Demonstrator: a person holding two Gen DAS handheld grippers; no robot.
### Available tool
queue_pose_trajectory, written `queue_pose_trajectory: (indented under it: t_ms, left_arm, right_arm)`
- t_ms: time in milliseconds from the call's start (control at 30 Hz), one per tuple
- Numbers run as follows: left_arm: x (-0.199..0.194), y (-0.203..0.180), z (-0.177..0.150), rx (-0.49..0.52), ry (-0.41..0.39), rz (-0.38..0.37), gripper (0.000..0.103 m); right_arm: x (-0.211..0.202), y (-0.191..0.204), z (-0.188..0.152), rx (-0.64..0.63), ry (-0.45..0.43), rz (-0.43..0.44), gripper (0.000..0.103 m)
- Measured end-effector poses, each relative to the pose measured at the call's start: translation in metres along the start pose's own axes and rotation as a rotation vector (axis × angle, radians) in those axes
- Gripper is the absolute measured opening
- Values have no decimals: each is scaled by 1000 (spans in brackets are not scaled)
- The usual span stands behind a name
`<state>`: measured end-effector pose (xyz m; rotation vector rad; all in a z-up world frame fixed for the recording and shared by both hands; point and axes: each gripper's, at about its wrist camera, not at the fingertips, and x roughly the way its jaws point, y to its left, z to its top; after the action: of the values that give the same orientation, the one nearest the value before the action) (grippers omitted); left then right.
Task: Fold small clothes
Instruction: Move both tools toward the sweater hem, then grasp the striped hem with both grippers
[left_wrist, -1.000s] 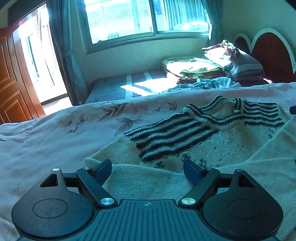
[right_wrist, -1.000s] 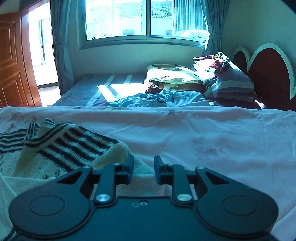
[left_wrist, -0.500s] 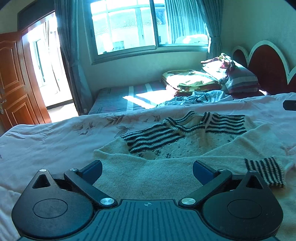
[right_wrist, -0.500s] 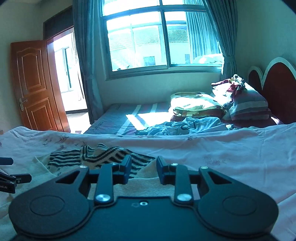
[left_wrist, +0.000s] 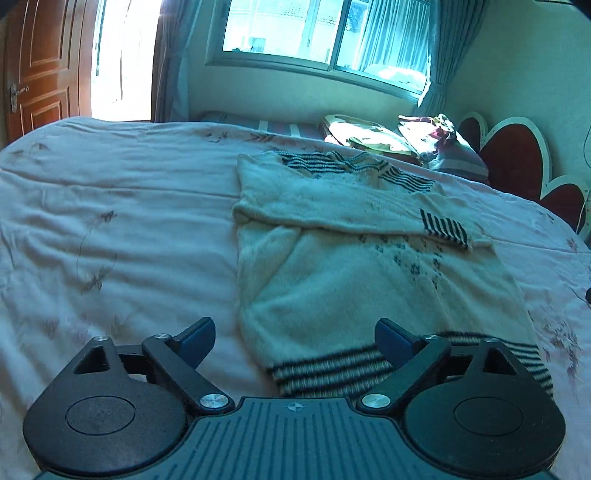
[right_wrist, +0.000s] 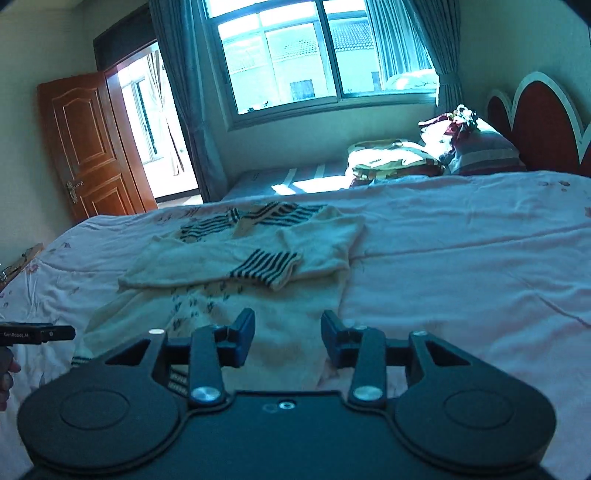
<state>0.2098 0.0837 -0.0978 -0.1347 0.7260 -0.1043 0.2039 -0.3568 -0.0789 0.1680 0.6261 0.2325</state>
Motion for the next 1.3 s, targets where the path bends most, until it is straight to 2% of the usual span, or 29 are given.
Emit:
queue_pose_trajectory:
  t_ms: [100, 167, 200, 300, 367, 400, 433, 567, 700, 767, 800, 833, 900, 933, 1033, 1067, 1100, 1167, 1200, 1300]
  left_arm:
    - [-20, 10, -30, -63, 50, -46, 89]
    - [-17, 17, -43, -125, 156, -87, 89]
    - [-15, 20, -51, -154, 185, -107, 89]
    - [-13, 26, -59, -235, 173, -184, 89]
    - [-6, 31, -57, -296, 173, -269, 89]
    - [1, 32, -56, -324, 178, -310, 85]
    - [8, 32, -55, -334, 184, -320, 77]
    - [22, 33, -47, -341, 188, -362, 73]
    - [36, 26, -33, -311, 214, -376, 72]
    - [44, 21, -27, -297, 230, -362, 55]
    - [48, 21, -26, -301, 245, -359, 37]
    - [51, 20, -27, -304, 256, -356, 25]
    - [51, 22, -29, -304, 250, -349, 21]
    - [49, 24, -30, -303, 242, -347, 5]
    - [17, 43, -30, -353, 117, -379, 5]
    - [8, 48, -30, -340, 93, -359, 5]
    - [10, 53, -32, -320, 108, -330, 5]
    - [29, 58, -42, -314, 190, -291, 5]
    - [32, 59, -45, -313, 180, -298, 5]
    - [27, 59, -38, -328, 157, -319, 5]
  right_arm:
    - [-10, 6, -31, 64, 81, 15, 40]
    - [-8, 6, -46, 120, 122, 40, 39]
    - [-5, 4, -49, 142, 139, 44, 38]
    - [8, -8, -62, 262, 193, 90, 39]
    - [15, -17, -70, 328, 212, 129, 40]
    - [22, -23, -73, 374, 234, 163, 40]
    - [28, -28, -76, 419, 252, 189, 40]
    - [44, -42, -77, 505, 251, 292, 39]
    - [63, -45, -70, 515, 267, 346, 34]
    - [70, -42, -66, 509, 279, 362, 29]
    - [72, -41, -66, 508, 285, 361, 24]
    - [73, -40, -65, 510, 287, 362, 22]
    - [73, -39, -64, 493, 295, 347, 11]
    - [70, -39, -62, 479, 286, 336, 10]
    - [42, -39, -49, 447, 195, 362, 8]
    - [33, -39, -45, 424, 168, 361, 8]
    - [31, -42, -46, 409, 160, 350, 8]
    - [48, -53, -57, 429, 252, 280, 7]
    - [53, -54, -61, 430, 278, 263, 7]
    - [44, -51, -55, 471, 220, 297, 7]
